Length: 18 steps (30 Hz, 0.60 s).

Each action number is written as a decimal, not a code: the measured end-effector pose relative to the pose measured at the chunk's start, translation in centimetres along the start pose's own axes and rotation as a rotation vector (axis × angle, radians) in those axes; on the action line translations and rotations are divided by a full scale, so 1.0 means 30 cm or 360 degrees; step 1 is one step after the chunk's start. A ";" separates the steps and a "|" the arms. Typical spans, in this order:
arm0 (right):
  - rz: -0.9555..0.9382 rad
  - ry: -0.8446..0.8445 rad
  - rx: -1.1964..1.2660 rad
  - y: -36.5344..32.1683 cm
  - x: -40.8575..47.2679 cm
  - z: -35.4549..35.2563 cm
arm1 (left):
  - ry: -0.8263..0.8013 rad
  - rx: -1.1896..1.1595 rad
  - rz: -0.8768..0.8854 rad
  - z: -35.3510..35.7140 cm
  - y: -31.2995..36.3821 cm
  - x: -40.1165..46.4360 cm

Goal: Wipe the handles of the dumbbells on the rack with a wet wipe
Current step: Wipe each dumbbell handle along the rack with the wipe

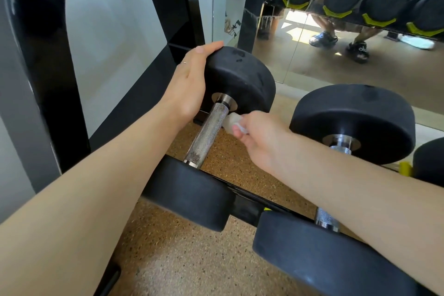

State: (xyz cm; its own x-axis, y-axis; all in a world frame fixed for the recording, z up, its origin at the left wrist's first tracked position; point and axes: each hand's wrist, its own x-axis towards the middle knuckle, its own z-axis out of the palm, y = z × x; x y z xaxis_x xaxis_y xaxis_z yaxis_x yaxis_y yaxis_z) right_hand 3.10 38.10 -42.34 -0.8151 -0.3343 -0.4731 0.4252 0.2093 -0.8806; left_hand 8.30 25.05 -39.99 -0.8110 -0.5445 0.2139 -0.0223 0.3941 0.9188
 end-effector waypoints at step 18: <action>0.0498 -0.0617 -0.0096 0.044 -0.053 0.049 | -0.0021 0.0011 -0.0011 0.003 -0.006 0.010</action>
State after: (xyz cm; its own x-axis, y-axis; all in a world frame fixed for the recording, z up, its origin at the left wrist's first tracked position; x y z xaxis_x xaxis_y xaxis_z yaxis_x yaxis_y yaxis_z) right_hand 5.54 37.56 -42.78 -0.4410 -0.5614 -0.7002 0.5932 0.4032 -0.6968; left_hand 8.02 24.88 -40.12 -0.8184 -0.5375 0.2033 -0.0317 0.3955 0.9179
